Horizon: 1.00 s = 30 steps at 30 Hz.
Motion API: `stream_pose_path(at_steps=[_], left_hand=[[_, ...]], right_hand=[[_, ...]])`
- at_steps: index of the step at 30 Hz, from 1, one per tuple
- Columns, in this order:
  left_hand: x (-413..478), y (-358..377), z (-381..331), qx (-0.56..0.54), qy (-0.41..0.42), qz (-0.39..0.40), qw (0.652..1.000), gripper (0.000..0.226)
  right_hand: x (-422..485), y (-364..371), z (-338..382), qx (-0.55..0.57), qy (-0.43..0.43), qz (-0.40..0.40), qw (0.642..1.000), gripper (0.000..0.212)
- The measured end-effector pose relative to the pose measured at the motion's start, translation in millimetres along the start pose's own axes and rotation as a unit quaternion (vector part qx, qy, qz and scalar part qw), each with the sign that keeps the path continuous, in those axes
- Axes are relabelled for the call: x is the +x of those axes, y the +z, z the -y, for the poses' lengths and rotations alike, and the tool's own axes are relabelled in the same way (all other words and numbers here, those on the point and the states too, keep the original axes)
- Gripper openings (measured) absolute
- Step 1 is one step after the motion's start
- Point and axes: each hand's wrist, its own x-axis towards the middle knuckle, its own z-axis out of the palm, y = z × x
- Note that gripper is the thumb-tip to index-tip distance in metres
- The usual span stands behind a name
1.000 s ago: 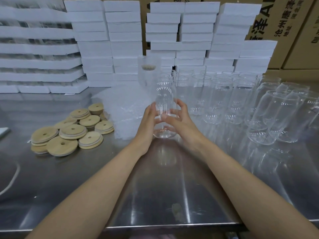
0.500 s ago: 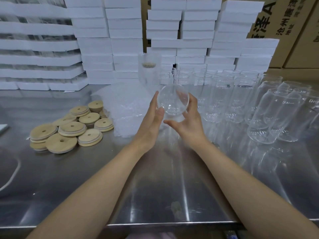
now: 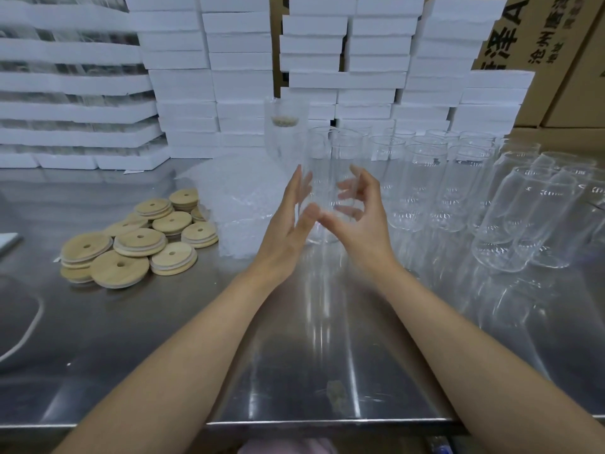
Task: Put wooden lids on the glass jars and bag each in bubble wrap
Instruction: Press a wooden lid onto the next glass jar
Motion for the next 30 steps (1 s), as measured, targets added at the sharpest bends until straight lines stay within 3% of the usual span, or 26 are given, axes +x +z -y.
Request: stream_pose_path(at_steps=[3, 5, 7, 10, 12, 14, 15, 17, 18, 20, 23, 26, 30], left_hand=[[4.1, 3.8, 0.2, -0.025, -0.039, -0.028, 0.999, 0.084], [9.7, 2.6, -2.2, -0.098, -0.125, -0.071, 0.985, 0.064], [14.7, -0.7, -2.8, -0.221, -0.216, -0.077, 0.948, 0.047], [14.0, -6.6, -4.3, -0.294, -0.283, -0.050, 0.912, 0.052], [10.5, -7.6, -6.9, -0.194, -0.265, -0.017, 0.944, 0.046], [5.7, -10.6, -10.9, 0.022, -0.164, -0.013, 0.986, 0.048], [5.6, -13.4, -9.4, 0.123, -0.105, -0.048, 0.986, 0.052], [10.8, -26.5, -4.6, 0.272, -0.035, -0.157, 0.949, 0.049], [14.5, -36.2, -1.2, 0.363, -0.009, -0.204, 0.909, 0.037], [17.9, -56.8, 12.9, 0.507, -0.015, -0.191, 0.840, 0.024], [14.2, -72.2, 29.6, 0.551, -0.106, -0.121, 0.819, 0.039], [13.5, -70.0, 28.2, 0.545, -0.073, -0.147, 0.822, 0.026], [15.0, -69.4, 16.7, 0.524, -0.013, -0.175, 0.834, 0.025]], right_hand=[[2.6, 3.9, 5.9, 0.051, 0.089, 0.017, 0.995, 0.056], [8.9, 0.1, 7.9, 0.122, 0.156, 0.003, 0.980, 0.032], [12.6, -2.3, 8.9, 0.139, 0.192, -0.002, 0.972, 0.030], [11.1, 0.2, 7.9, 0.165, 0.265, 0.068, 0.947, 0.045], [8.3, -0.2, 7.8, 0.225, 0.325, 0.109, 0.912, 0.049], [7.5, -3.0, 11.1, 0.300, 0.349, 0.105, 0.881, 0.034], [7.1, -4.3, 11.5, 0.326, 0.360, 0.094, 0.869, 0.033], [5.1, -4.4, 12.9, 0.345, 0.371, 0.079, 0.859, 0.049], [4.3, -3.5, 13.0, 0.344, 0.374, 0.084, 0.857, 0.054], [2.7, -1.5, 15.0, 0.342, 0.380, 0.097, 0.854, 0.055], [2.1, -1.8, 16.5, 0.349, 0.382, 0.113, 0.848, 0.048], [2.9, -2.3, 18.1, 0.348, 0.390, 0.112, 0.845, 0.044], [6.6, -1.3, 20.4, 0.347, 0.388, 0.076, 0.850, 0.047]])
